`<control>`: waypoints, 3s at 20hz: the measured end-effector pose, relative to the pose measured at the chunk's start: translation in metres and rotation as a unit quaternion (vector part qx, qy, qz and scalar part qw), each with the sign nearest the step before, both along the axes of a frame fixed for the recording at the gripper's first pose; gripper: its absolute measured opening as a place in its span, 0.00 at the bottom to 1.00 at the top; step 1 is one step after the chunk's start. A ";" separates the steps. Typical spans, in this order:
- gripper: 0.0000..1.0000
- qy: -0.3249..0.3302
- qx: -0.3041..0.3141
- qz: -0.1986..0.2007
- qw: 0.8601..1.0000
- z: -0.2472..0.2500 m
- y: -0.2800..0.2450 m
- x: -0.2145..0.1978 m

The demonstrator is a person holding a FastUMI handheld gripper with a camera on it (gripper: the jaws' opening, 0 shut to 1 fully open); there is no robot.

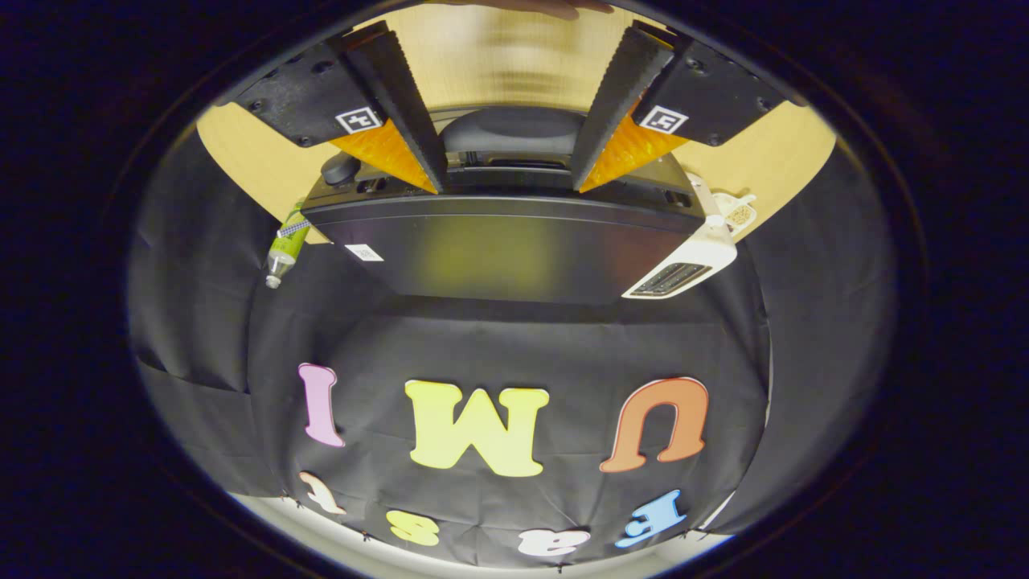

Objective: Open the toaster oven, put the food inside, and close the toaster oven door.

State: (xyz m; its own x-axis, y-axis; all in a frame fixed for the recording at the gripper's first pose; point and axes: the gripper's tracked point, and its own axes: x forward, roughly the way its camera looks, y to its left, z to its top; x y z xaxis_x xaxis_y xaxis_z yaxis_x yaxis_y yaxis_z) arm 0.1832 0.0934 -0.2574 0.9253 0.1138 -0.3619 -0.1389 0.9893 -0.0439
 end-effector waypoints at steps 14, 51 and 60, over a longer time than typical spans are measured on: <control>1.00 -0.008 0.018 0.013 1.000 -0.062 -0.021 -0.083; 0.88 0.448 0.291 0.277 0.798 -0.068 0.087 -0.252; 0.69 0.508 0.232 0.298 0.774 -0.078 0.103 -0.268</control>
State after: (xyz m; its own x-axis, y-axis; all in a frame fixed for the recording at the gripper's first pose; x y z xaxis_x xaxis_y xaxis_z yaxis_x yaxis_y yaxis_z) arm -0.0851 0.1962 -0.3356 -0.0765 0.7469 -0.6605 -0.3059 0.6129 0.7285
